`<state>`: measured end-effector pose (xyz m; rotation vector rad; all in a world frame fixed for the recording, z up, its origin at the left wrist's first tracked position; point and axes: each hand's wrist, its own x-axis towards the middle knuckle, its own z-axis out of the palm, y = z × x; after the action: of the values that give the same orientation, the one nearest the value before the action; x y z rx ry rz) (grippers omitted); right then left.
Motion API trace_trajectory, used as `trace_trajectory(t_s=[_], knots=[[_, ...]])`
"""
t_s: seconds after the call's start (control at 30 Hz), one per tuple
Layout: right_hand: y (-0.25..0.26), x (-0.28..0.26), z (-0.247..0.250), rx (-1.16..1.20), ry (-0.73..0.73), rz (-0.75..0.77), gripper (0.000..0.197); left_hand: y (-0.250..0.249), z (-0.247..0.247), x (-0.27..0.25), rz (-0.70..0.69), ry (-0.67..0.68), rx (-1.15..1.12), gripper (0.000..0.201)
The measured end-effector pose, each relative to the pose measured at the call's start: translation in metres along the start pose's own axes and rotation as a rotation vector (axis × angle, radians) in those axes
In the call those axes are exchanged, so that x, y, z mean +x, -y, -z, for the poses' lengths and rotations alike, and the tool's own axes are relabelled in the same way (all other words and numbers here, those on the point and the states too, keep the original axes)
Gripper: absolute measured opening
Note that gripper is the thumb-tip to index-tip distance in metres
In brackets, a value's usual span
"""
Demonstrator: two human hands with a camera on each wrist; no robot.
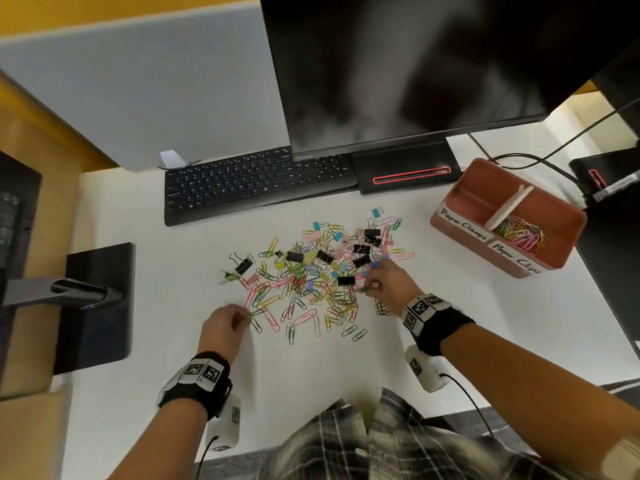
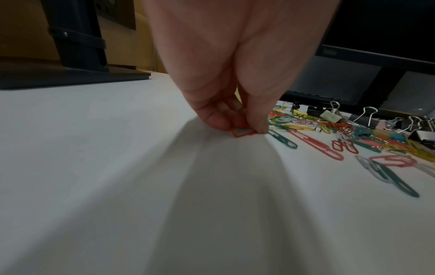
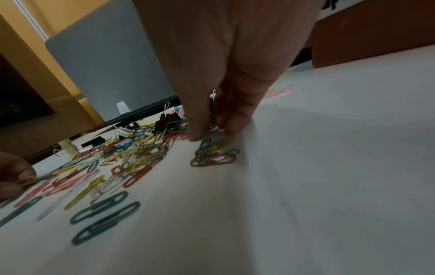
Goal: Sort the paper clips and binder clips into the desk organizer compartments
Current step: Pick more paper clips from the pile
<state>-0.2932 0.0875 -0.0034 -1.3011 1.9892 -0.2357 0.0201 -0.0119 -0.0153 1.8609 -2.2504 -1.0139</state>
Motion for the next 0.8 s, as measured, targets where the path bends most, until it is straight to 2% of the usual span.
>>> trace_trajectory(t_s=[0.13,0.27,0.33,0.43,0.67,0.8], knots=[[0.003,0.003,0.001,-0.031,-0.024,0.012,0.012,0.004,0.003,0.005,-0.115,0.032,0.052,0.006],[0.002,0.007,0.005,-0.056,-0.028,0.017,0.013,0.002,0.01,0.0,-0.182,0.063,-0.074,0.006],[0.004,0.009,0.007,-0.114,0.009,0.023,0.015,0.002,0.013,-0.003,-0.242,0.125,-0.084,0.012],[0.006,0.009,0.009,-0.183,-0.001,0.049,0.015,0.008,0.009,-0.001,-0.335,0.181,0.036,0.023],[0.001,0.006,0.017,-0.12,-0.048,0.046,0.011,0.008,0.003,0.015,-0.396,0.146,0.137,0.009],[-0.012,-0.004,0.029,-0.006,-0.107,0.06,0.024,0.006,0.001,0.015,-0.378,0.14,0.099,0.006]])
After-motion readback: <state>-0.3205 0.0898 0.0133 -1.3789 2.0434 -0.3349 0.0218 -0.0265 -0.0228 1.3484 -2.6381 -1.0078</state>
